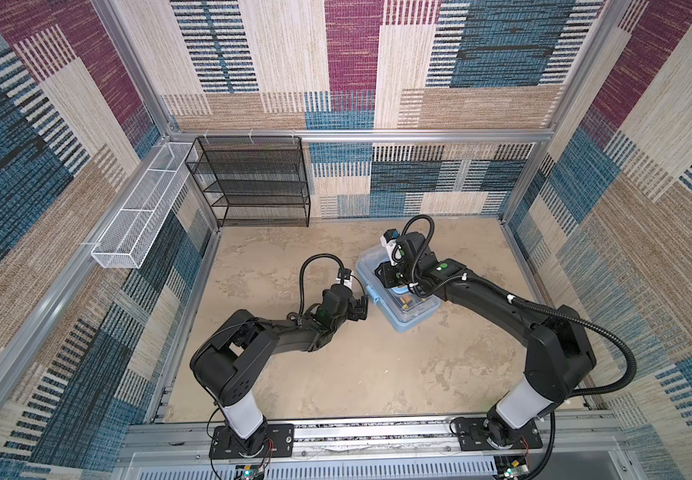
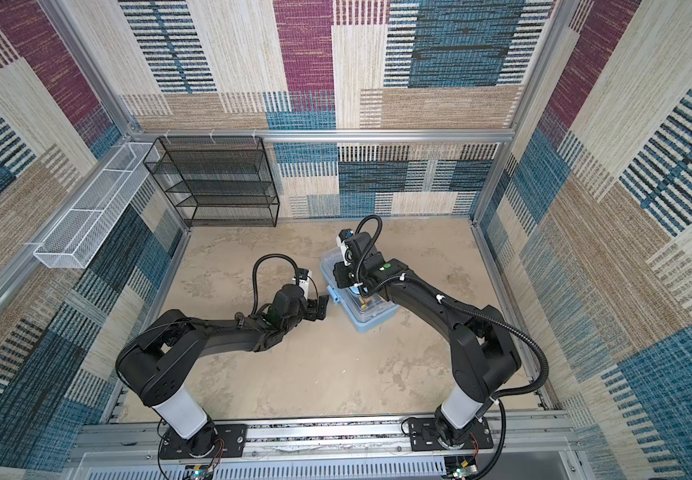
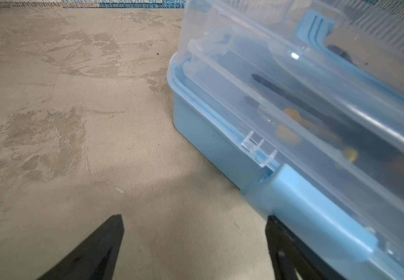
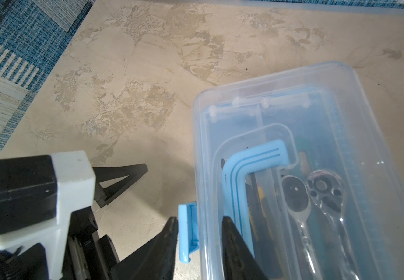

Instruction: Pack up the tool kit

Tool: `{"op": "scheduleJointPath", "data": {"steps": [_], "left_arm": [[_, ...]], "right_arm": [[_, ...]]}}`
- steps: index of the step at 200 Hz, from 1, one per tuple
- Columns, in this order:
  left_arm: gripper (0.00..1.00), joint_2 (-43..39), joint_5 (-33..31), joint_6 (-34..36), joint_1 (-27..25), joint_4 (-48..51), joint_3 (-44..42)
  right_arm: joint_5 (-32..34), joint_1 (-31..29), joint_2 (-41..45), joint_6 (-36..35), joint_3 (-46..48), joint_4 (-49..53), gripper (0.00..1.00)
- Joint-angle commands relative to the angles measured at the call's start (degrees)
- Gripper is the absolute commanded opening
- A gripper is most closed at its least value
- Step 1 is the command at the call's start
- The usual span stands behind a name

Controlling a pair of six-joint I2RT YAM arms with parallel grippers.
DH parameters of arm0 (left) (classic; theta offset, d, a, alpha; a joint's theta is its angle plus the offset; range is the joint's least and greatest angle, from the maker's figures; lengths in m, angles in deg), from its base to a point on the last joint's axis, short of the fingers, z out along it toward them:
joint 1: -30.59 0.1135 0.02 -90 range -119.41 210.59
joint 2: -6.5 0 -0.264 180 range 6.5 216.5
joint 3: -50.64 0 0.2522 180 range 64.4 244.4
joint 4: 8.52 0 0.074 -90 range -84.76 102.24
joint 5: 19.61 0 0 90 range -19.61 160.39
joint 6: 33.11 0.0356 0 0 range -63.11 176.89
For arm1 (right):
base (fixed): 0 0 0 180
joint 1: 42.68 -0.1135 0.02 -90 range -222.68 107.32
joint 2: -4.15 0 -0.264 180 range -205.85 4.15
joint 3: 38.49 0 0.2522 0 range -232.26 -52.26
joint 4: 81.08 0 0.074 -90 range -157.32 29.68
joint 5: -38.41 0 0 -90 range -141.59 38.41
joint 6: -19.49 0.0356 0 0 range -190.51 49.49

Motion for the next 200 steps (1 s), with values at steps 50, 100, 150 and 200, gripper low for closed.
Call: {"op": "scheduleJointPath", "data": {"steps": [50,100,150,200], "left_arm": [[0.95,-0.18,0.31,1.57,0.02,0.37,0.83],[0.95,0.26,0.61,1.64,0.02,1.27,1.64],[0.94,0.87,0.94,1.71,0.04,1.66,2.03],[0.94,1.48,1.13,1.57,0.02,2.06,2.79]], "right_arm": [[0.47,0.05,0.77,1.07,0.60,-1.92,0.34],[0.50,0.05,0.80,1.03,0.79,-2.02,0.34],[0.73,0.04,0.77,0.89,0.83,-2.00,0.34],[0.82,0.05,0.89,0.85,1.05,-2.07,0.34]]}}
